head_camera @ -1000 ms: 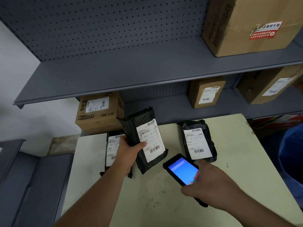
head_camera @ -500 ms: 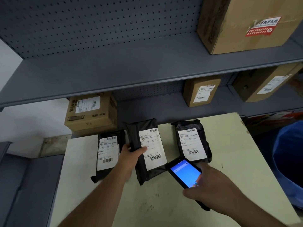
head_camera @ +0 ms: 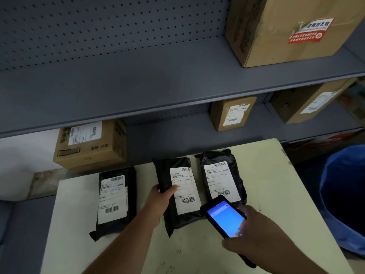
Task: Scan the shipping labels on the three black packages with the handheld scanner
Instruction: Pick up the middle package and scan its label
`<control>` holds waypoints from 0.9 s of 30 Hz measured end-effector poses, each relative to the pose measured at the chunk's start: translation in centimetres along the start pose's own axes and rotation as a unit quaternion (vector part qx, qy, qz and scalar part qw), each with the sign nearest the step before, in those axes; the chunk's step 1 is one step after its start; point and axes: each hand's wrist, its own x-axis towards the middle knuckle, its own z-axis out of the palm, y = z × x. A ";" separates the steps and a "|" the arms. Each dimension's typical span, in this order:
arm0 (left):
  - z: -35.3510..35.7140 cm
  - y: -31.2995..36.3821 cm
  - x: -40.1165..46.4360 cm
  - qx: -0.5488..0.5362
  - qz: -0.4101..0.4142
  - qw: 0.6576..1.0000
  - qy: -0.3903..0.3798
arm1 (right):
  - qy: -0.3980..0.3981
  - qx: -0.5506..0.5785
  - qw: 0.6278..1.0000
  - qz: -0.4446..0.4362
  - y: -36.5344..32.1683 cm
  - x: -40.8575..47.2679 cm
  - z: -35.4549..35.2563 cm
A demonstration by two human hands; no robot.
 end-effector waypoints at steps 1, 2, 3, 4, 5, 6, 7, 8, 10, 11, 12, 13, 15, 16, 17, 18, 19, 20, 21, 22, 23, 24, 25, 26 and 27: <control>0.3 0.1 0.3 0.000 -0.001 1.000 -0.001 | 0.001 0.005 1.000 0.004 -0.1 0.2 -0.2; 0.5 0.2 0.6 0.000 -0.003 1.000 -0.001 | 0.004 0.011 1.000 0.006 -0.1 0.4 -0.4; 0.7 0.2 0.8 0.004 -0.007 1.000 0.000 | 0.008 0.013 1.000 0.007 0.0 0.6 -0.6; 0.9 0.2 1.2 0.007 -0.009 1.000 0.000 | 0.013 0.015 1.000 0.006 0.1 0.9 -0.8; 1.1 0.2 1.5 0.009 -0.012 1.000 -0.001 | 0.015 0.016 1.000 0.006 0.1 1.1 -0.9; 1.3 0.2 1.8 0.011 -0.014 1.000 -0.003 | 0.017 0.021 1.000 0.004 0.2 1.3 -1.1; 1.5 0.2 1.9 0.013 -0.018 1.000 -0.005 | 0.018 0.027 0.999 0.005 0.3 1.5 -1.3; 1.6 0.2 2.0 0.013 -0.022 1.000 -0.006 | 0.019 0.035 0.999 0.005 0.4 1.7 -1.5; 1.8 0.1 2.3 0.017 -0.030 0.999 -0.009 | 0.016 0.043 0.999 0.009 0.7 2.0 -1.8; 1.9 0.0 2.4 0.020 -0.033 0.999 -0.011 | 0.014 0.047 0.999 0.012 0.7 2.1 -2.0; 1.9 -0.1 2.4 0.021 -0.033 0.999 -0.014 | 0.013 0.049 0.999 0.013 0.7 2.2 -2.1; 2.0 -0.2 2.4 0.022 -0.034 0.999 -0.015 | 0.014 0.052 0.998 0.014 0.8 2.3 -2.2; 2.2 -0.4 2.5 0.028 -0.034 0.999 -0.013 | 0.017 0.057 0.998 0.016 0.9 2.5 -2.4; 2.2 -0.6 2.6 0.032 -0.034 0.999 -0.010 | 0.017 0.057 0.998 0.017 0.9 2.6 -2.4; 2.3 -0.7 2.8 0.037 -0.032 0.999 -0.008 | 0.015 0.055 0.998 0.022 1.0 2.7 -2.4; 2.4 -0.9 3.0 0.043 -0.030 0.999 -0.004 | 0.014 0.054 0.998 0.026 1.0 2.9 -2.4; 2.4 -0.9 3.1 0.051 -0.030 0.998 0.003 | 0.010 0.054 0.998 0.030 1.0 2.9 -2.3; 2.5 -0.9 3.2 0.054 -0.028 0.998 0.010 | 0.006 0.055 0.998 0.032 1.0 2.9 -2.2; 2.6 -0.8 3.2 0.057 -0.026 0.998 0.017 | 0.002 0.056 0.998 0.035 1.1 2.9 -2.2; 2.6 -0.7 3.2 0.059 -0.023 0.998 0.024 | -0.001 0.057 0.998 0.036 1.2 3.0 -2.1; 2.7 -0.7 3.1 0.061 -0.023 0.997 0.031 | -0.003 0.057 0.998 0.038 1.3 2.9 -2.1; 2.9 -0.6 3.1 0.063 -0.023 0.997 0.038 | -0.003 0.055 0.998 0.039 1.4 3.0 -2.1; 3.0 -0.6 3.0 0.066 -0.023 0.996 0.045 | -0.003 0.050 0.998 0.039 1.4 3.0 -2.1; 3.1 -0.6 2.9 0.068 -0.024 0.996 0.052 | -0.001 0.043 0.998 0.037 1.4 3.0 -2.1; 3.2 -0.6 2.8 0.068 -0.025 0.996 0.056 | 0.001 0.037 0.999 0.036 1.4 3.0 -2.0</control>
